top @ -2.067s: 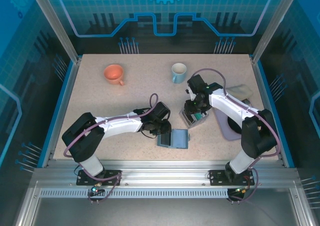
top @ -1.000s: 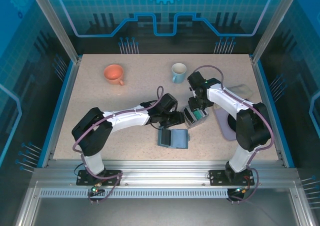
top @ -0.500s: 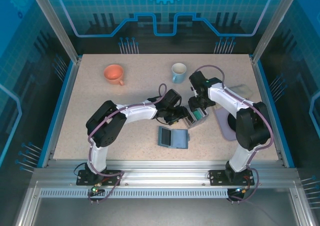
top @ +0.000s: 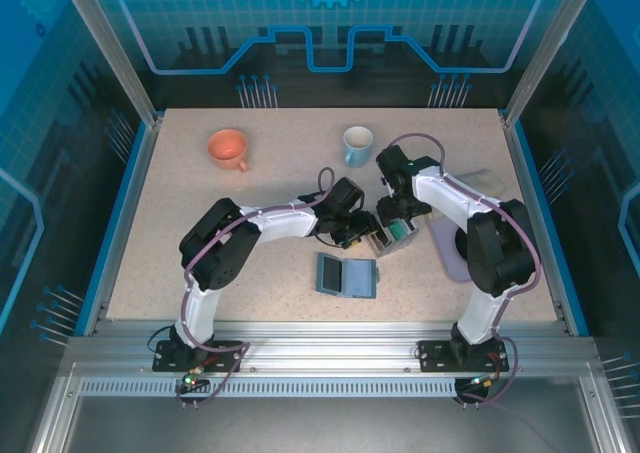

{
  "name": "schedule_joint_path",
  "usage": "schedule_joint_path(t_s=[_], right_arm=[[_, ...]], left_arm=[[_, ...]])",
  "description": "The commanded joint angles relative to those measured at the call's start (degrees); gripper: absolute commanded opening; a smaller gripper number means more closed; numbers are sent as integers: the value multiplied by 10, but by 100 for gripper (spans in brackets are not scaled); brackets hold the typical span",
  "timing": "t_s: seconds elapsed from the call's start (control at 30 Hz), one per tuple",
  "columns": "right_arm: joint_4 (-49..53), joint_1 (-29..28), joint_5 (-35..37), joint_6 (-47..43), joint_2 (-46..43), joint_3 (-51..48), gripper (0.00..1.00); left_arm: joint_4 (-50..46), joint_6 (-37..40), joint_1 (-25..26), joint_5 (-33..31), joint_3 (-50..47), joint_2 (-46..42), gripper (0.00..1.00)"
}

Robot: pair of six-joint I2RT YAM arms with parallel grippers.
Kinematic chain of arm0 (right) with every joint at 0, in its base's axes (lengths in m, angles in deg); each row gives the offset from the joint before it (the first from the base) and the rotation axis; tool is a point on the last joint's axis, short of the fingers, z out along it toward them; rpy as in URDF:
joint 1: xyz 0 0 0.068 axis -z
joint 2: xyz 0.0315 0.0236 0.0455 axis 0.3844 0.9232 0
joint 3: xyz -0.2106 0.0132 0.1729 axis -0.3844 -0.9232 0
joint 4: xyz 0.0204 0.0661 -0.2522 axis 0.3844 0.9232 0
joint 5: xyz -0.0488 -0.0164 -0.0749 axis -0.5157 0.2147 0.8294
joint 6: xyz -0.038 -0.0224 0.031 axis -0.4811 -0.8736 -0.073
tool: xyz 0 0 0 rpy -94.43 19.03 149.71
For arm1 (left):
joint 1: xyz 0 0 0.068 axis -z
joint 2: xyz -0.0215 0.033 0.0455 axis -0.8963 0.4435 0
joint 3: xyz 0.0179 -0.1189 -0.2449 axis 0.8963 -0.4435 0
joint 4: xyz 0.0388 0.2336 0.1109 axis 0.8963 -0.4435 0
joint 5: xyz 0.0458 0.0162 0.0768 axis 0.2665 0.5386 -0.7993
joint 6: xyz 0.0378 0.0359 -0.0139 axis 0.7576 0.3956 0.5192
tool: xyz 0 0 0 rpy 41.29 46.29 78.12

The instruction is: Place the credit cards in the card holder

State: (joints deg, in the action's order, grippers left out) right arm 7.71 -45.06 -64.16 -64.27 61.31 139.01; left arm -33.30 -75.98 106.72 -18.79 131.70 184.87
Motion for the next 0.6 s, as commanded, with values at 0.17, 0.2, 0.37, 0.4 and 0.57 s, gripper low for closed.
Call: schedule_joint_path(t_s=[0.17,0.2,0.37,0.4,0.57], right_arm=[[18,-5,45,-1,-29,7,73],[17,-6,44,-1,-28,5,72],[17,-15,42,-4,-24,5,62],[17,-18,44,-4,-25,4,60],[13,-31,55,-8,-22,1,49]], left_arm=[[-19,2,-4,8,-10,21,50],[-20,2,-4,8,-9,22,50],[-19,2,-4,11,-9,23,49],[-19,2,-4,11,-9,24,49],[-19,2,-4,13,-8,25,49]])
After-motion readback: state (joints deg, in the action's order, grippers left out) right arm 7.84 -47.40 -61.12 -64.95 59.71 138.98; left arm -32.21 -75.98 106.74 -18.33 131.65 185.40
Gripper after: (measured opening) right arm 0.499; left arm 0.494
